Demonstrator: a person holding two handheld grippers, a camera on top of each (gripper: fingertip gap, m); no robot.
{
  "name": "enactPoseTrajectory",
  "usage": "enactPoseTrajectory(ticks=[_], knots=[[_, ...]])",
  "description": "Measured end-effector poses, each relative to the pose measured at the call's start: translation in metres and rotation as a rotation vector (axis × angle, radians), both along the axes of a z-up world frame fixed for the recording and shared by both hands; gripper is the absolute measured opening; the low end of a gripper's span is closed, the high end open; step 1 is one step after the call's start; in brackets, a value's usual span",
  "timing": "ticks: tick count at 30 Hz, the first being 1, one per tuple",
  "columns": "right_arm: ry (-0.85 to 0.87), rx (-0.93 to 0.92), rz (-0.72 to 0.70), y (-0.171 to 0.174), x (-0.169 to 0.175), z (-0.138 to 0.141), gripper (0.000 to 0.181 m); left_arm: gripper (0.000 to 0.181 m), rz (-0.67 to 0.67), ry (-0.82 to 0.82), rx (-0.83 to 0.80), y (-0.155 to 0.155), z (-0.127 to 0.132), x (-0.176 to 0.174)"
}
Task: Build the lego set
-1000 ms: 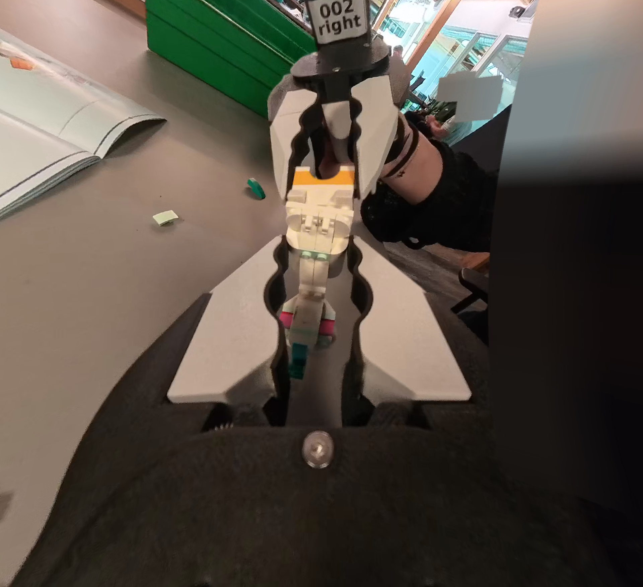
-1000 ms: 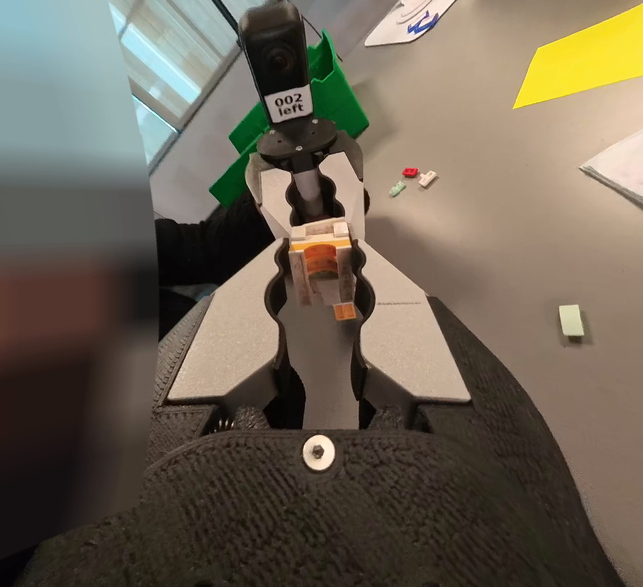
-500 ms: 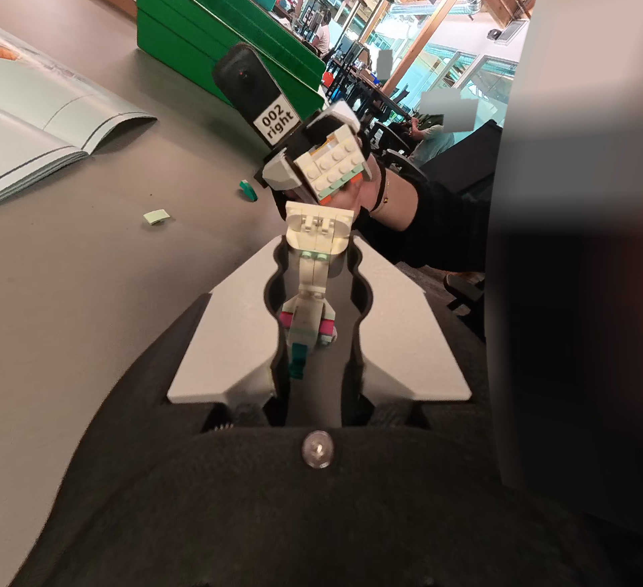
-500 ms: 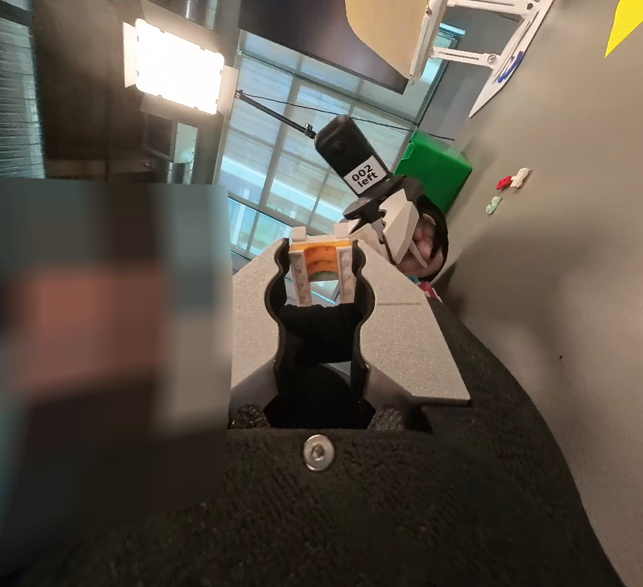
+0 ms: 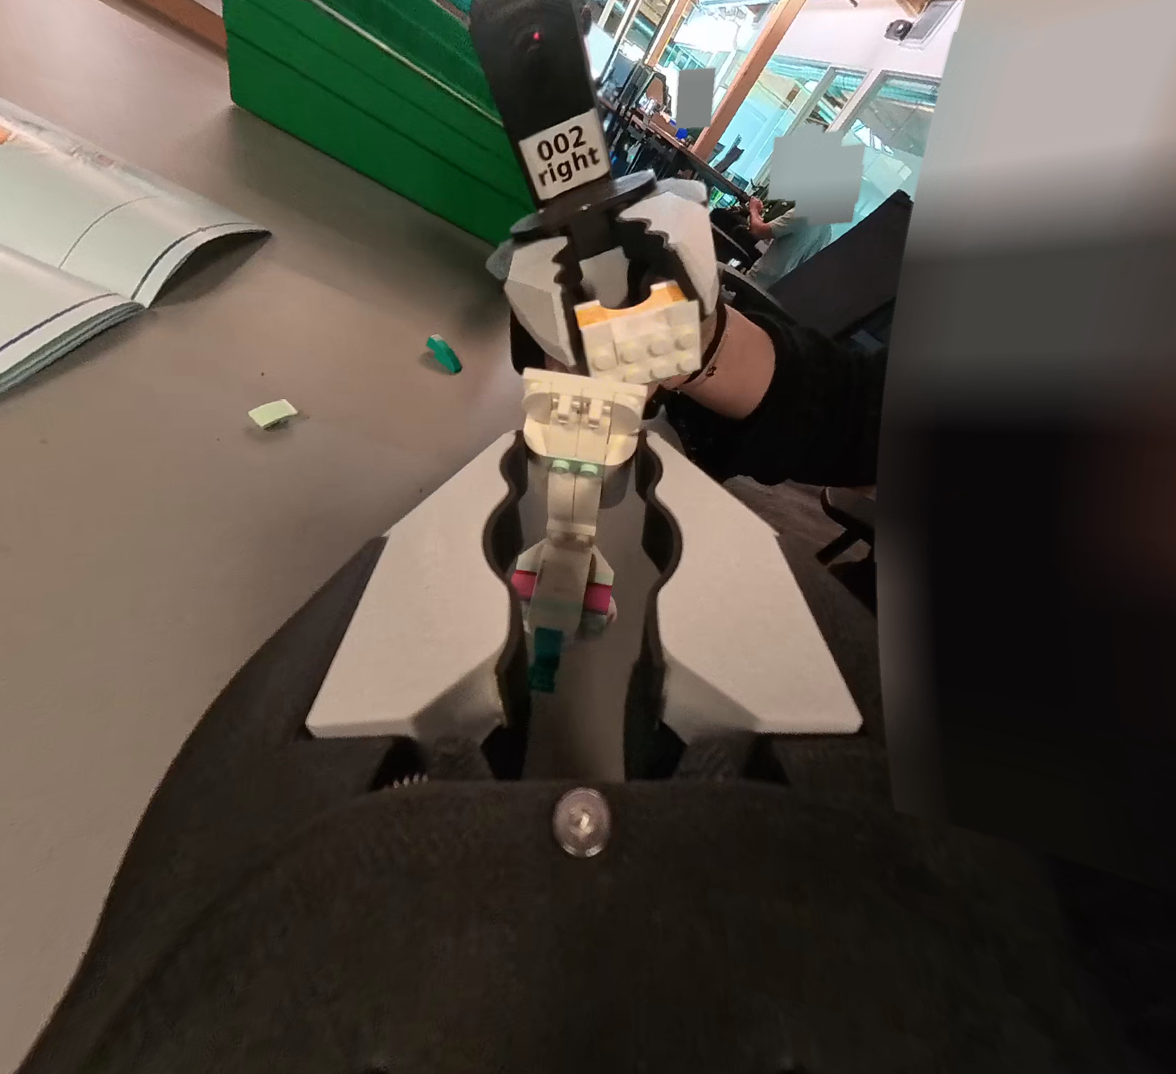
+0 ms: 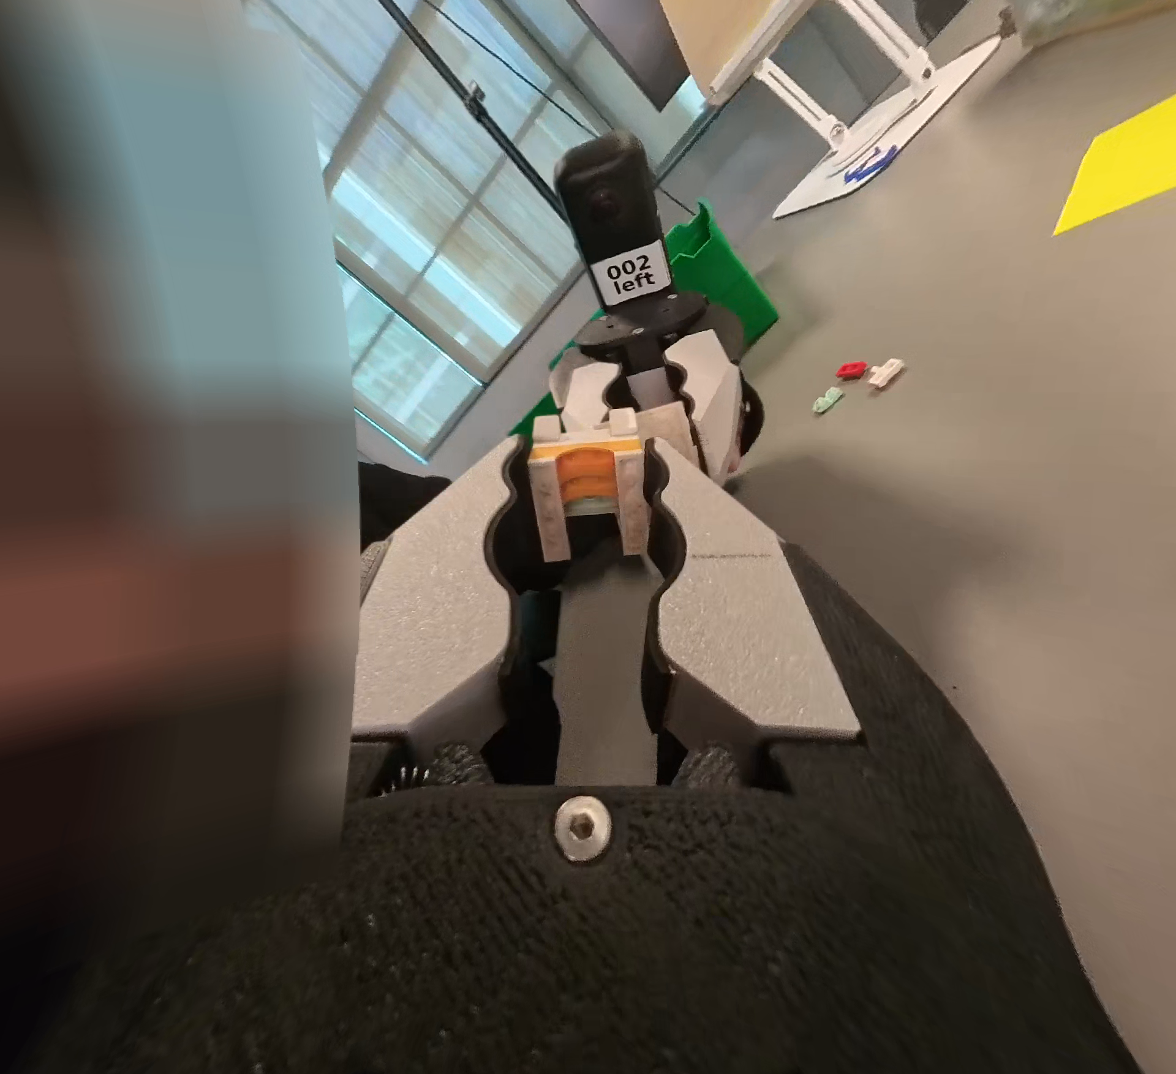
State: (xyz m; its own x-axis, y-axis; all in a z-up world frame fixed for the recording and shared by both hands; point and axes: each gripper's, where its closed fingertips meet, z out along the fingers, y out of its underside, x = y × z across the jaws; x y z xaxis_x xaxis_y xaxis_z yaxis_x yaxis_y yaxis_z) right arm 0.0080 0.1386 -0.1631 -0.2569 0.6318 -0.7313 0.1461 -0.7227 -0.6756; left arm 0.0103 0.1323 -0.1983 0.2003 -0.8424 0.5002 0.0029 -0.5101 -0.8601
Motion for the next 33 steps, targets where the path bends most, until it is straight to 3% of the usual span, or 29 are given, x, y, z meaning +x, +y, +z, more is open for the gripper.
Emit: enactPoseTrajectory(ticks=[1, 7, 15, 33], knots=[[-0.006, 0.042, -0.011, 0.000, 0.000, 0.000, 0.037, 0.033, -0.002, -0.002, 0.021, -0.001, 0.002, 0.001], [-0.016, 0.338, -0.050, -0.005, 0.001, 0.007, 0.034, 0.033, 0.016, 0.007, 0.196, -0.006, 0.014, 0.003], [-0.041, 0.516, -0.050, -0.010, 0.000, 0.013, 0.035, 0.033, 0.026, 0.025, 0.386, -0.016, 0.024, 0.008], [-0.125, 0.671, -0.118, -0.008, -0.003, 0.004, 0.035, 0.033, 0.080, 0.055, 0.329, -0.004, 0.016, 0.007]])
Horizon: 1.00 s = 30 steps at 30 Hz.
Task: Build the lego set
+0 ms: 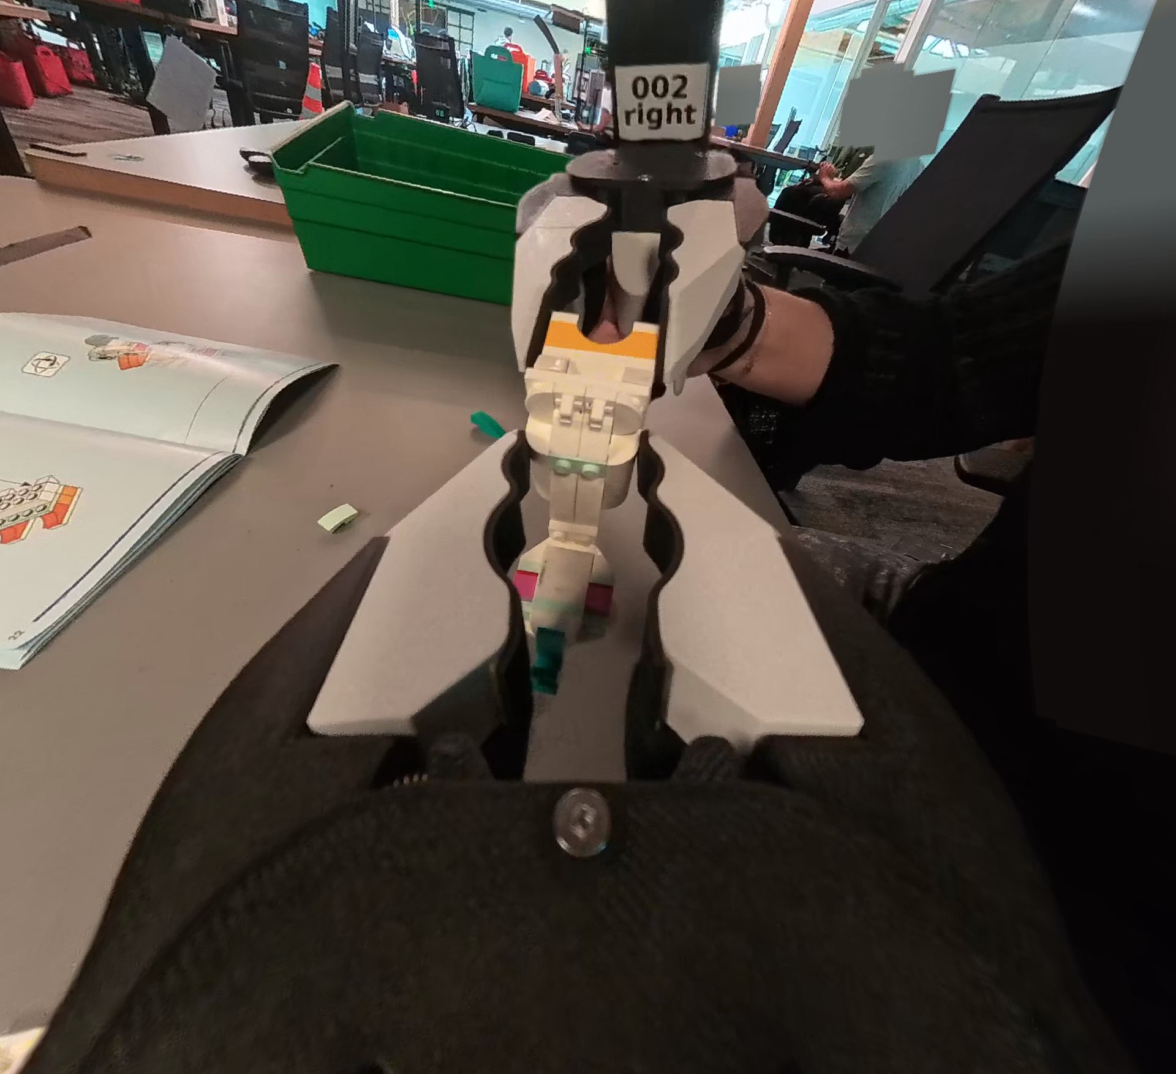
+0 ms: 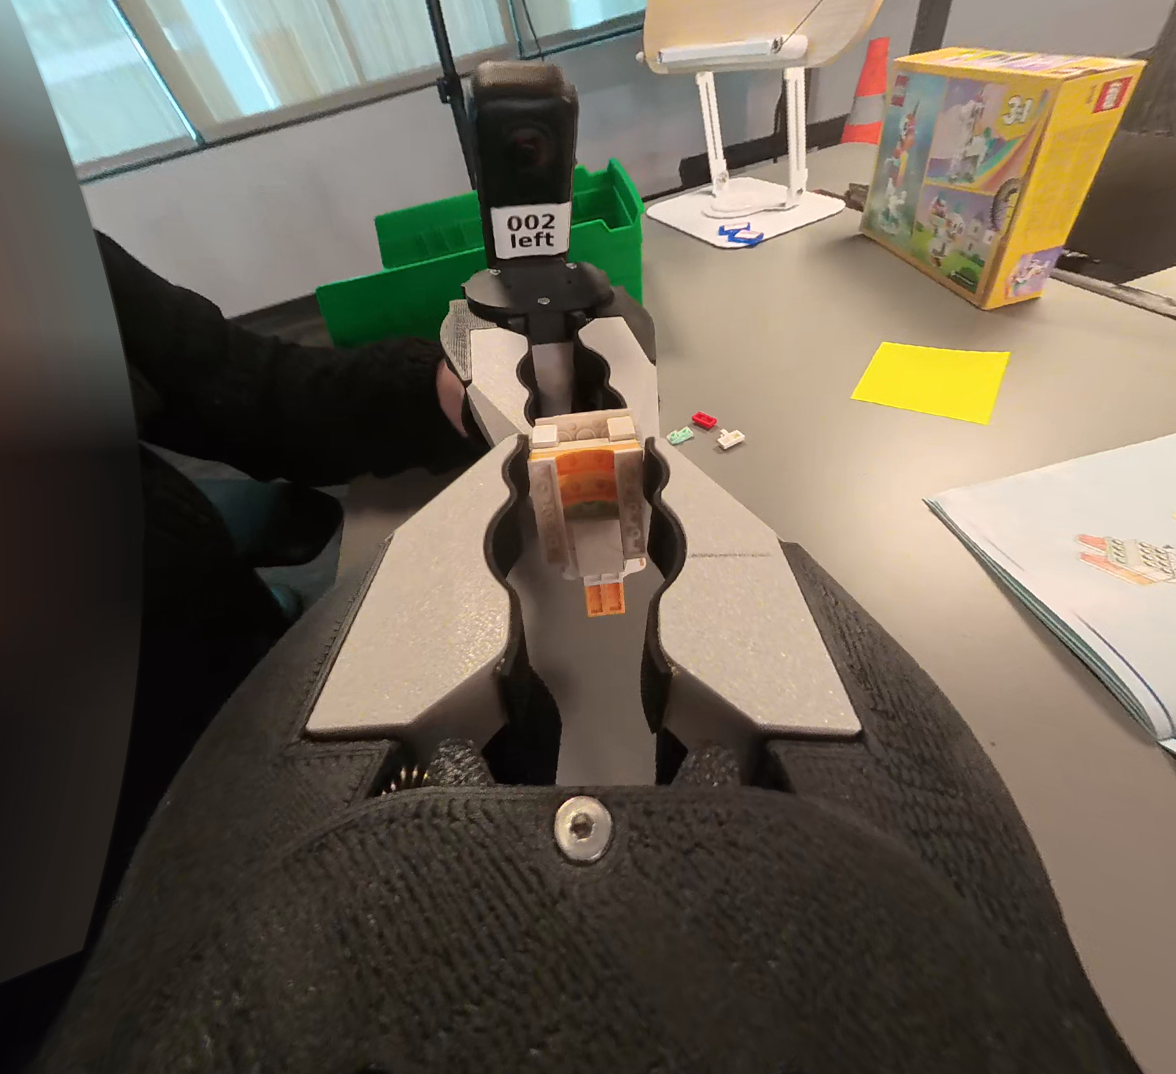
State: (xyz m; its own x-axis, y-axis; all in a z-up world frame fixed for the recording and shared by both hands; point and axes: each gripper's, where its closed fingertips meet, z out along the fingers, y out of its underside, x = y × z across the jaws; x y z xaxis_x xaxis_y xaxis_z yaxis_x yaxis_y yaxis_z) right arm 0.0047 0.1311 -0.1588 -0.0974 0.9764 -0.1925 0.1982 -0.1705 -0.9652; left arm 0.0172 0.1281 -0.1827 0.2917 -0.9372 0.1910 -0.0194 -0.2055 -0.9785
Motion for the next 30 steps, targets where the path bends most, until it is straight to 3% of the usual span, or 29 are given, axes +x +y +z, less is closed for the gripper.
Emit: enactPoseTrajectory(ticks=[11, 21, 30], knots=[[0.151, -0.044, -0.088, 0.0037, 0.0010, 0.0008, 0.035, 0.033, -0.015, -0.047, -0.085, 0.0011, -0.0015, 0.0028], [0.175, -0.054, -0.121, 0.0051, 0.0004, 0.0012, 0.035, 0.033, -0.022, -0.072, -0.130, 0.0018, -0.0026, 0.0052], [0.181, -0.167, -0.066, 0.0080, 0.0026, 0.0008, 0.035, 0.033, -0.031, -0.090, -0.120, 0.0021, -0.0017, 0.0040]])
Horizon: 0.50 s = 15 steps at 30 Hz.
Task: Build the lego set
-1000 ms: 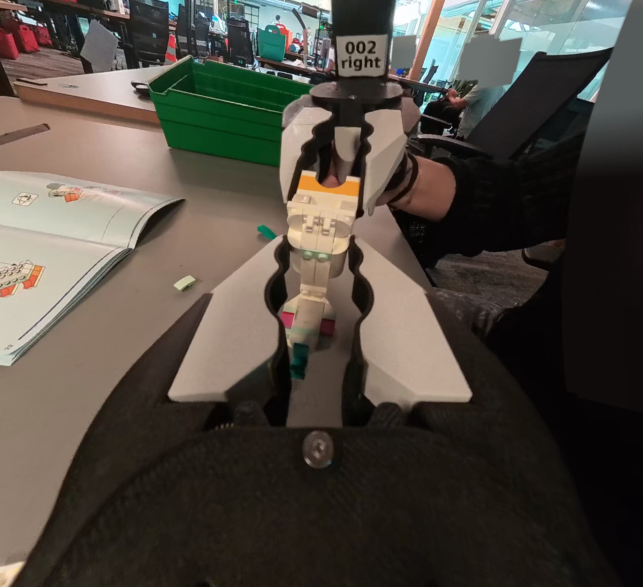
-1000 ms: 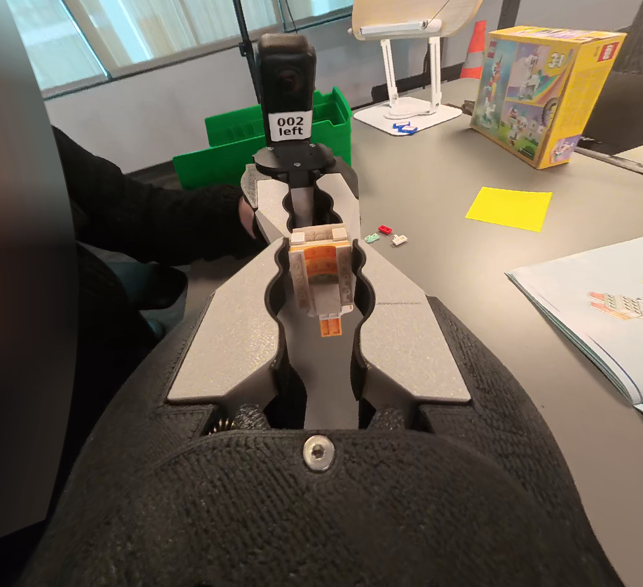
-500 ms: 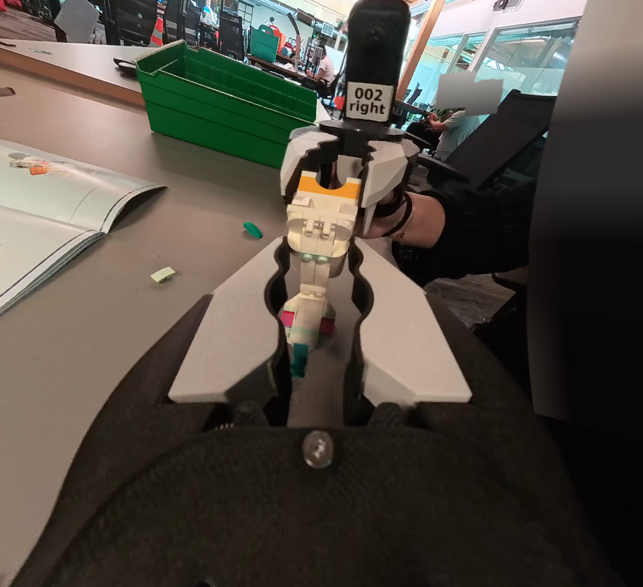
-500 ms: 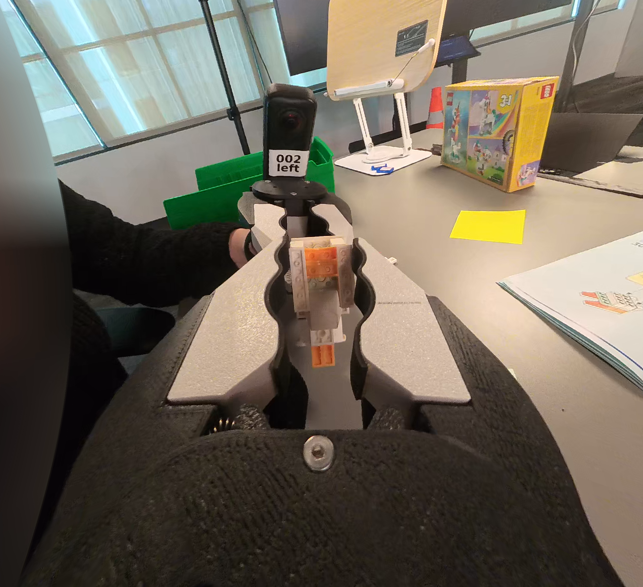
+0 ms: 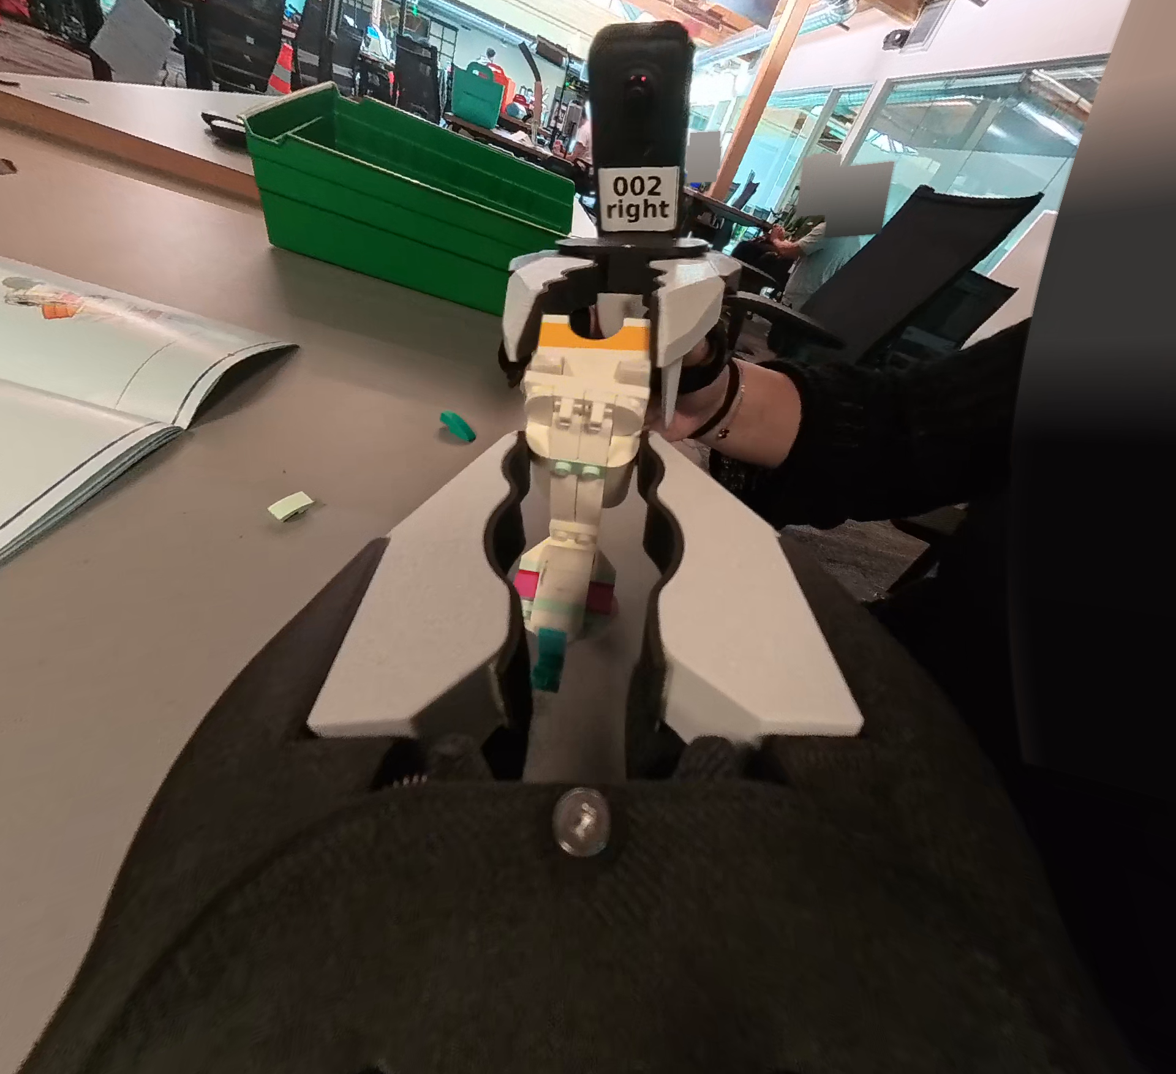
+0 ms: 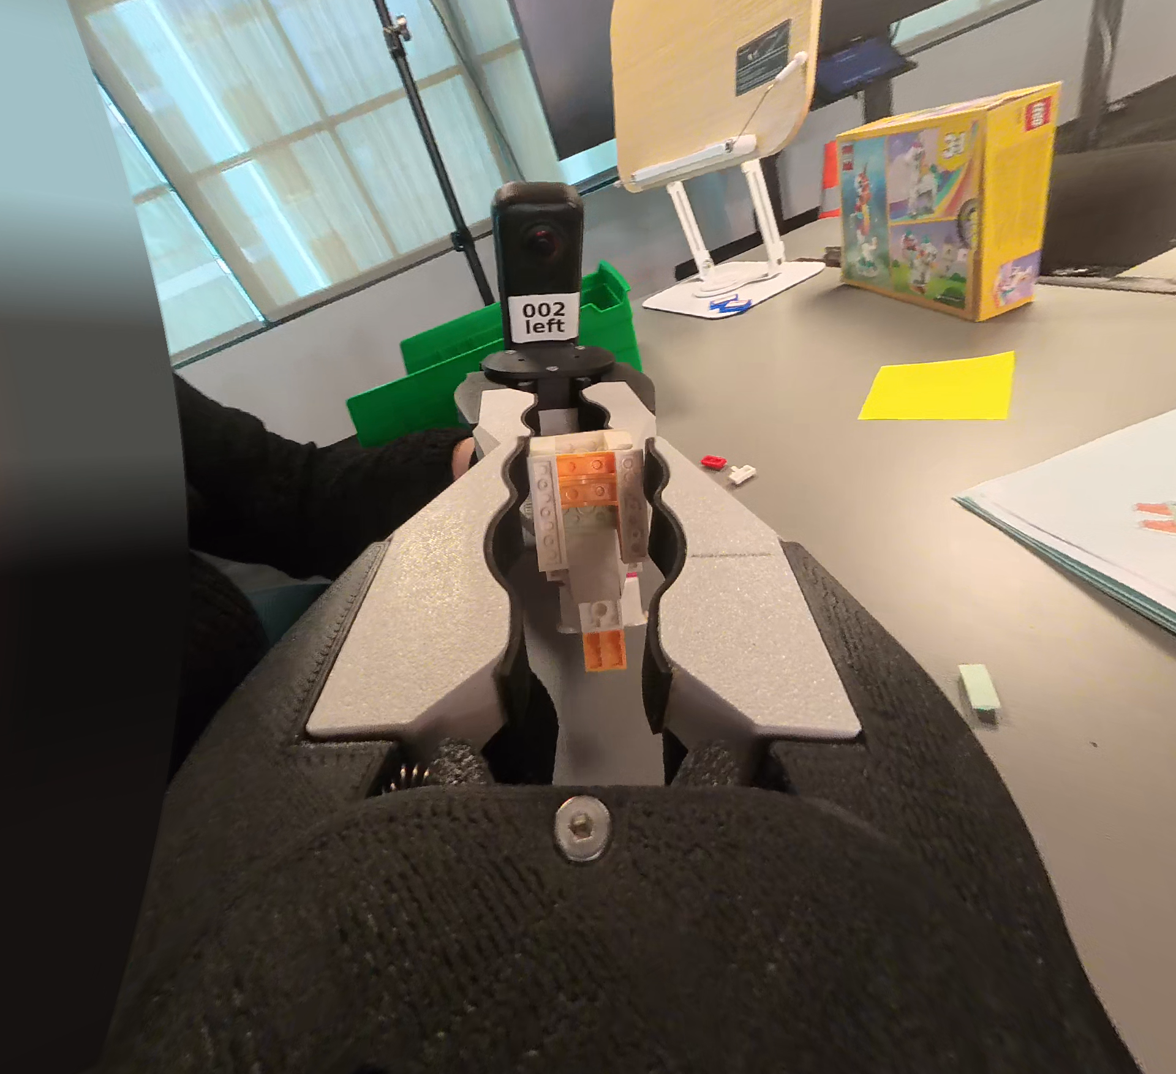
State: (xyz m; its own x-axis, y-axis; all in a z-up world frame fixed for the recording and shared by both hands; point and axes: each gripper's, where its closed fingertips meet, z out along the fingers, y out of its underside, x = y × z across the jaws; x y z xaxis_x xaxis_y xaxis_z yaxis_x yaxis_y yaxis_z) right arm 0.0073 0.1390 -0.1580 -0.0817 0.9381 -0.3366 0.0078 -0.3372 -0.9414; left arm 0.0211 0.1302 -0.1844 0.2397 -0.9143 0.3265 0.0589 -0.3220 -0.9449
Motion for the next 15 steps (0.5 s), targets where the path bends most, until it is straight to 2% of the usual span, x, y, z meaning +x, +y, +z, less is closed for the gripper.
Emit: enactPoseTrajectory(ticks=[6, 12, 15], knots=[[-0.040, 0.047, 0.006, -0.002, 0.001, -0.002, 0.035, 0.033, -0.011, -0.006, 0.007, -0.002, 0.001, 0.001], [-0.196, 0.114, 0.025, -0.011, -0.001, -0.010, 0.036, 0.033, -0.011, -0.028, 0.050, -0.004, 0.007, 0.002], [-0.220, 0.122, 0.043, -0.013, 0.000, -0.010, 0.035, 0.033, -0.020, -0.017, 0.062, -0.006, 0.007, 0.003]])
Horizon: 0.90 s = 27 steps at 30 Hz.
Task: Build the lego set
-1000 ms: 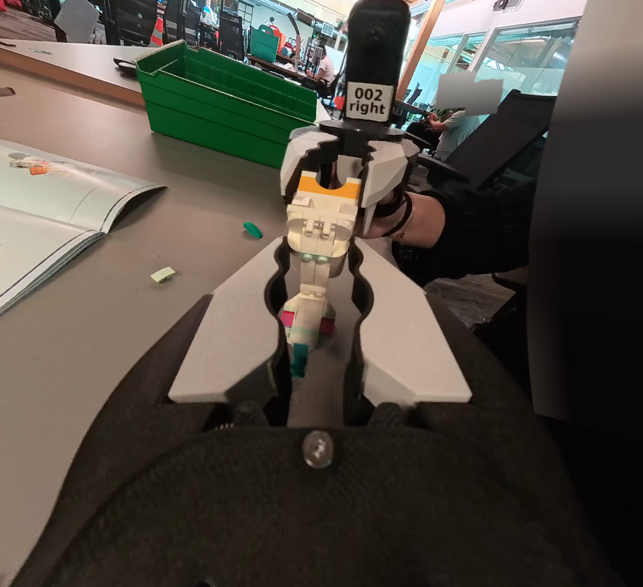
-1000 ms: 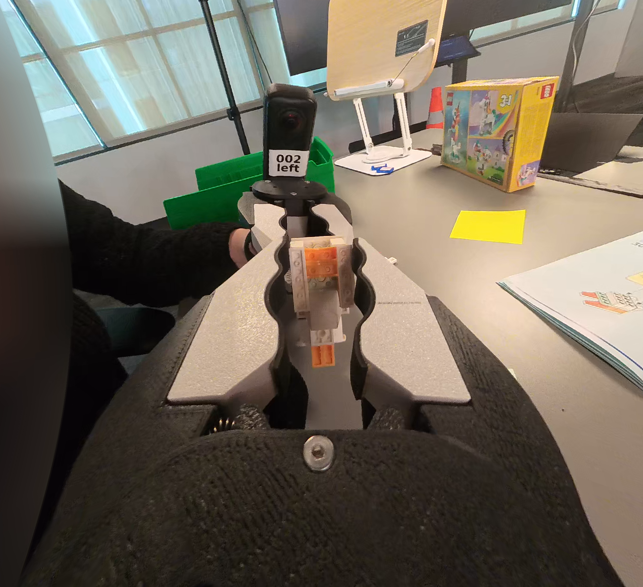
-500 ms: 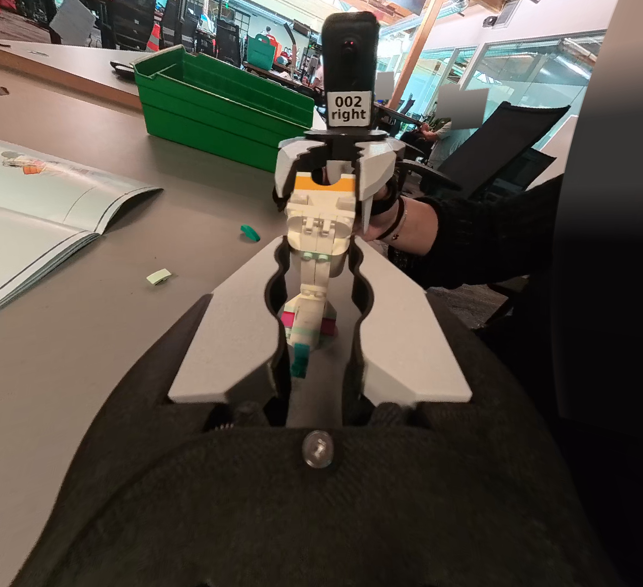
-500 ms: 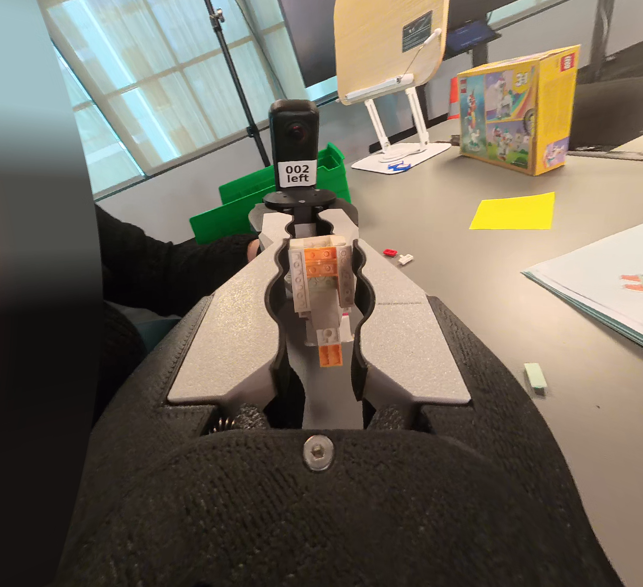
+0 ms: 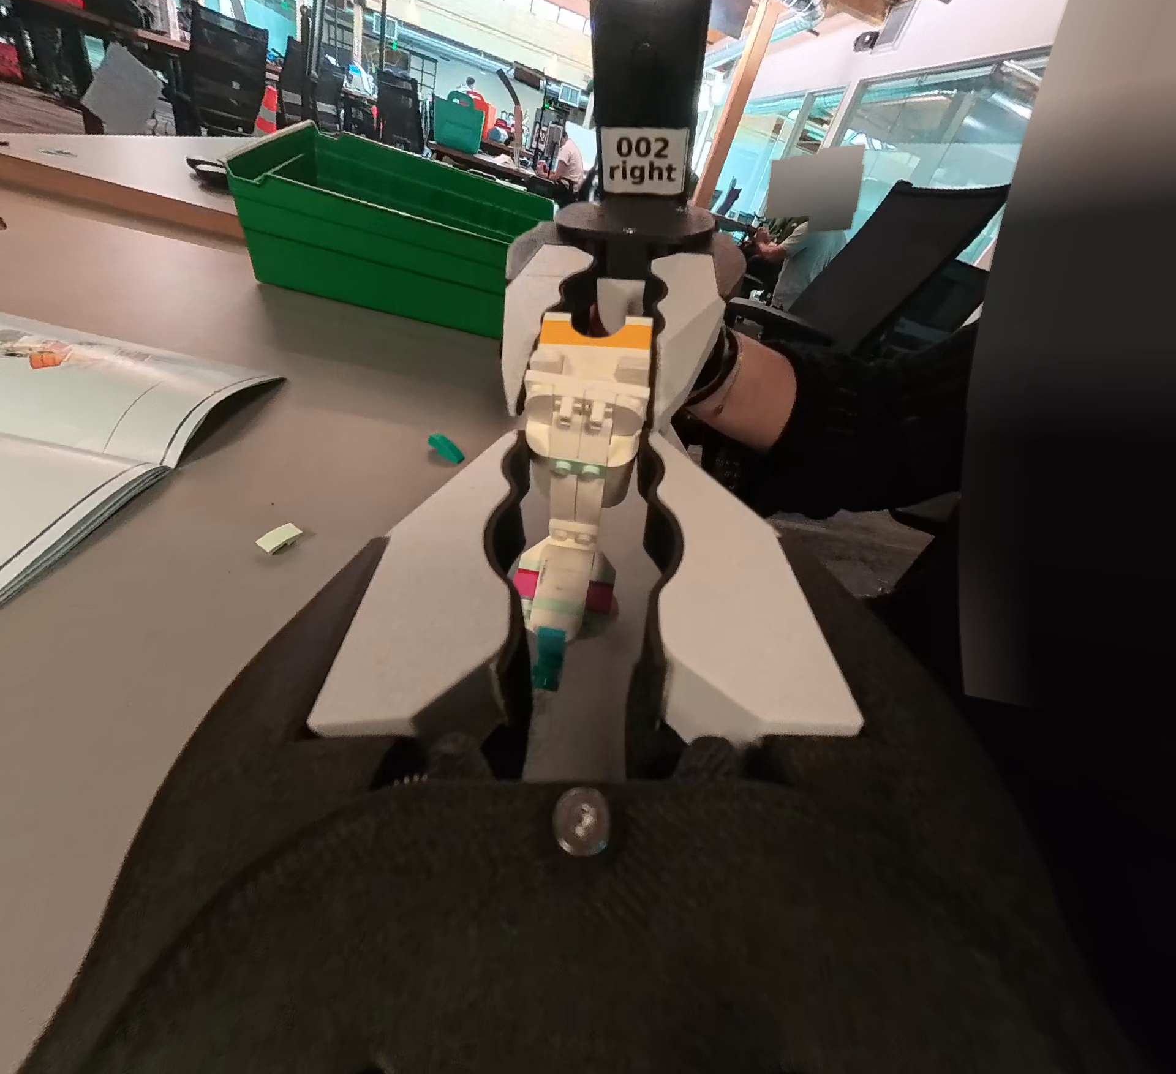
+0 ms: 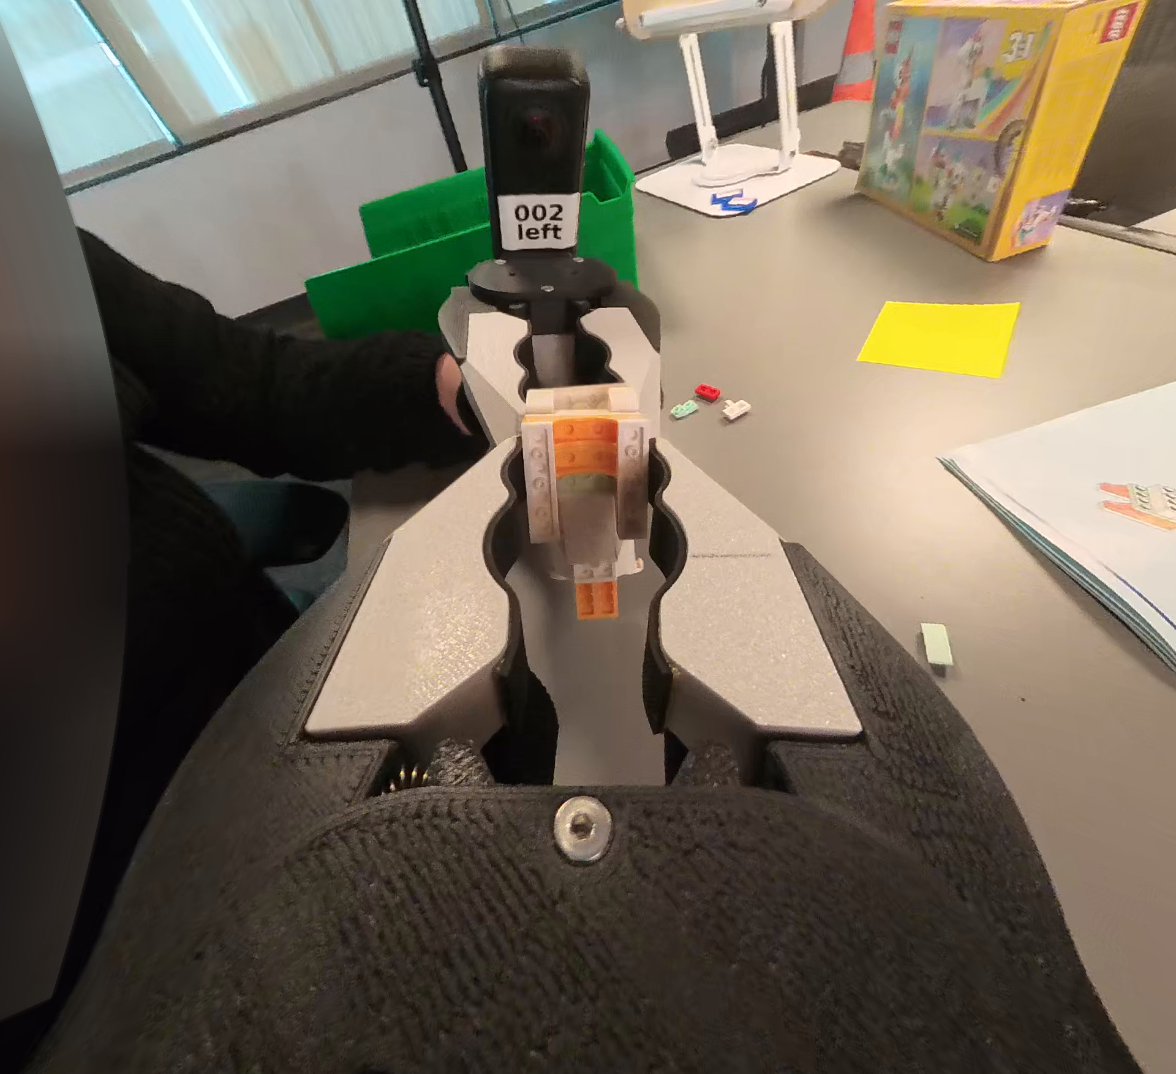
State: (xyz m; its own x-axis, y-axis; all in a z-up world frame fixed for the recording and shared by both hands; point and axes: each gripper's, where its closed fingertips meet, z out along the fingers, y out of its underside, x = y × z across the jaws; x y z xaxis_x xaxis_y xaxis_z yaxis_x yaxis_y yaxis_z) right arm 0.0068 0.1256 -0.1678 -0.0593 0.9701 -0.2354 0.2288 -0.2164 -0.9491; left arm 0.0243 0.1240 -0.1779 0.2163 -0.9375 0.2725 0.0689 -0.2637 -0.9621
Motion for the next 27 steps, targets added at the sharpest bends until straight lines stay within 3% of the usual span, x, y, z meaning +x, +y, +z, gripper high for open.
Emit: enactPoseTrajectory(ticks=[9, 18, 27], knots=[[-0.034, -0.017, 0.008, 0.002, 0.003, 0.003, 0.035, 0.033, -0.016, 0.014, 0.016, -0.004, -0.002, 0.004], [-0.061, -0.042, 0.030, -0.004, -0.004, 0.023, 0.036, 0.033, 0.026, -0.232, 0.037, -0.002, 0.028, -0.003], [-0.459, 0.087, 0.139, -0.007, -0.005, 0.033, 0.036, 0.033, 0.066, -0.382, 0.082, -0.006, 0.041, 0.001]])
